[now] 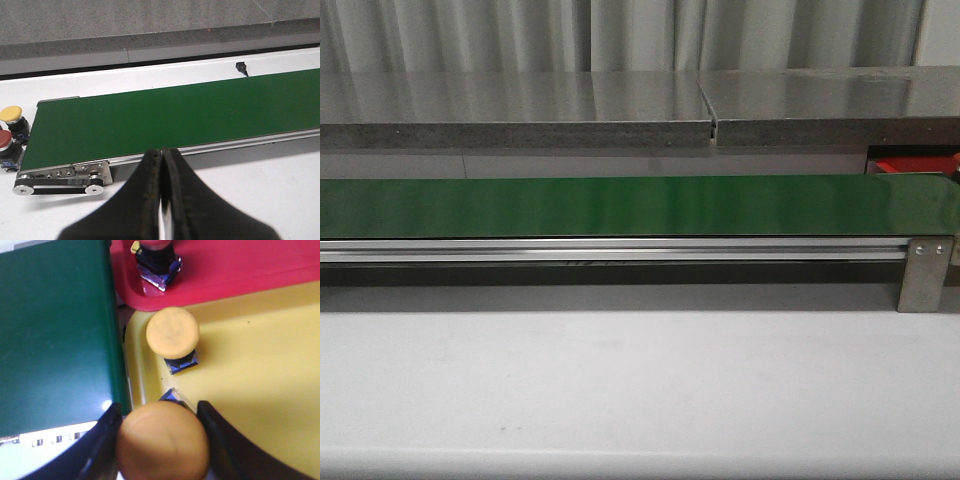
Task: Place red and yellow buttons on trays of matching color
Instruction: 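Carry the yellow push-button into the yellow tray and open the right gripper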
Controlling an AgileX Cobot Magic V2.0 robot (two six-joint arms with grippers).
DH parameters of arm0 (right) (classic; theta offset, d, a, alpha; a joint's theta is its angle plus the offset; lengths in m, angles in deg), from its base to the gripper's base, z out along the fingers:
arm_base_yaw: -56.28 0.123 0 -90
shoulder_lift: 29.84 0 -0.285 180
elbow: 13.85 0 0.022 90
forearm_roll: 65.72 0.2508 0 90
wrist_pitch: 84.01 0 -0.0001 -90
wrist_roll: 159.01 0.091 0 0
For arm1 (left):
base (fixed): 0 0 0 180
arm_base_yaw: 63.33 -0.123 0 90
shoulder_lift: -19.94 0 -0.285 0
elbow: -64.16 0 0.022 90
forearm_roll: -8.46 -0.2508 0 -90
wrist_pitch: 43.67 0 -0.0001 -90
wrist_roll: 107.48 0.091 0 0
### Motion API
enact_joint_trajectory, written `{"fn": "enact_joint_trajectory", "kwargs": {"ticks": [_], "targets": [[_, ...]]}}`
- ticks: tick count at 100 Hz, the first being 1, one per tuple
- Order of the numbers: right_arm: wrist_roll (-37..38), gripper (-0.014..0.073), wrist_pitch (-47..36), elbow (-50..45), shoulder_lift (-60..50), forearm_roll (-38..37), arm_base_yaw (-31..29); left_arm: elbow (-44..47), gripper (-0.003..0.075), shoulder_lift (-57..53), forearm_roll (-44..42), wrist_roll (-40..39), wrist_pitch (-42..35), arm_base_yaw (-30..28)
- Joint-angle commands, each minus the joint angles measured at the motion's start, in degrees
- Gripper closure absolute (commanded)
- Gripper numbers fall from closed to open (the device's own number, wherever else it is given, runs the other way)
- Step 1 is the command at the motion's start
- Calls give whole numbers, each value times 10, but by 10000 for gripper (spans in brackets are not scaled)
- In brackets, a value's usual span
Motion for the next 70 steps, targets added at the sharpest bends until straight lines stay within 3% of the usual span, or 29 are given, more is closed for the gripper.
{"fn": "enact_joint_trajectory", "kwargs": {"ticks": [1,47,54,70], "targets": [[1,422,-40,12,0,27,-5,-15,741,3,12,-2,-43,5],[0,407,-84,12,85,43,-5,-15,741,3,12,-2,-43,5],[0,341,-84,12,91,45,-5,-15,741,3,12,-2,-43,5],[0,99,-84,12,92,50,-5,-15,741,3,12,-2,-43,5]]}}
